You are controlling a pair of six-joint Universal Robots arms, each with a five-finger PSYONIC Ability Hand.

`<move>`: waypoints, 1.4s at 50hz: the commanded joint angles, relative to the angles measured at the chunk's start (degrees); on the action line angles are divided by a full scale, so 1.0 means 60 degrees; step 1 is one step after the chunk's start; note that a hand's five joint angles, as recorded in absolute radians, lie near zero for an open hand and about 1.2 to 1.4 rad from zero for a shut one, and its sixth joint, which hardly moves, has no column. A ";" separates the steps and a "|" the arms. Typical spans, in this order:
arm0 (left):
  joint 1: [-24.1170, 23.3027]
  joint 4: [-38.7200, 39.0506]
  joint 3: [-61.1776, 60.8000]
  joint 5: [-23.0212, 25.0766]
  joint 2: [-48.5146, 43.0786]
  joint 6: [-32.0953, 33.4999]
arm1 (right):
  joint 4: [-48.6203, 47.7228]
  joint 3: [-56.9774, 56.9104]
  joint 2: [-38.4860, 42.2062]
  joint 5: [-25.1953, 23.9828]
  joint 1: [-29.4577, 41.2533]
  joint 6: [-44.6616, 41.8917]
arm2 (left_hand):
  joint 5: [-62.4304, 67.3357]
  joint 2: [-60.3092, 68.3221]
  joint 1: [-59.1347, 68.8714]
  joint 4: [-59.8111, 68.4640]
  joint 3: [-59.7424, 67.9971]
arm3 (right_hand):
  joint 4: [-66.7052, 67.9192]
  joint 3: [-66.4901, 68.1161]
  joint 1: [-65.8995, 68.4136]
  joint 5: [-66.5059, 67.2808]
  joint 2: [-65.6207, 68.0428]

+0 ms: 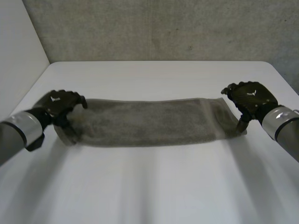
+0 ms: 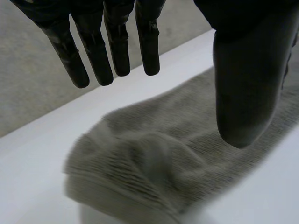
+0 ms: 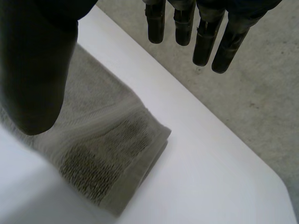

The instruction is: Fold the towel.

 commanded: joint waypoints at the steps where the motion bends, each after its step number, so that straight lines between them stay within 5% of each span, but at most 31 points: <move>1: -0.0367 0.1393 -0.1168 -0.0144 0.0076 0.0022 | -0.1153 0.0433 0.0754 -0.0519 -0.0352 -0.0001 | 0.0143 -0.0218 -0.0297 -0.0219 -0.0221 | -0.0141 -0.0030 0.0159 0.0080 0.0065; 6: -0.0411 0.1761 -0.1317 -0.0538 -0.0274 0.0008 | -0.1372 0.0316 0.1427 -0.0519 -0.0498 -0.0016 | 0.0255 -0.0106 -0.0185 -0.0107 -0.0108 | 0.1508 0.1619 0.1808 0.1729 0.1715; 18: -0.0484 0.3137 -0.0966 -0.1286 -0.1256 0.0037 | -0.1812 0.0302 0.1912 -0.0549 -0.0835 -0.0484 | 0.0255 -0.0106 -0.0185 -0.0107 -0.0108 | 0.1625 0.1736 0.1925 0.1846 0.1832; 36: -0.0455 0.3241 -0.0643 -0.1346 -0.2107 0.0125 | -0.1812 -0.0006 0.2629 -0.0754 -0.1011 -0.0470 | 0.0227 -0.0134 -0.0213 -0.0135 -0.0136 | 0.2298 0.2409 0.2598 0.2519 0.2505; 39: -0.0396 0.3256 -0.0643 -0.1346 -0.2107 0.0125 | -0.1798 -0.0138 0.2790 -0.0827 -0.1011 -0.0440 | 0.0227 -0.0134 -0.0213 -0.0135 -0.0136 | 0.4008 0.4119 0.4308 0.4229 0.4215; 44: -0.0338 0.3285 -0.0643 -0.1302 -0.2107 0.0125 | -0.1798 -0.0415 0.3141 -0.0827 -0.0982 -0.0484 | 0.0199 -0.0162 -0.0241 -0.0163 -0.0164 | 1.0849 1.0961 1.1149 1.1070 1.1056; 59: -0.0308 0.3812 -0.0453 -0.1316 -0.2517 0.0184 | -0.1622 -0.1280 0.3084 -0.0754 -0.2709 -0.0528 | 0.0199 -0.0162 -0.0241 -0.0163 -0.0164 | 1.0867 1.0978 1.1167 1.1088 1.1073; 70: -0.0250 0.3857 -0.0218 -0.1360 -0.2664 0.0184 | -0.1153 -0.1120 0.2776 -0.0768 -0.2725 -0.0513 | 0.0199 -0.0162 -0.0241 -0.0163 -0.0164 | 1.0867 1.0978 1.1167 1.1088 1.1073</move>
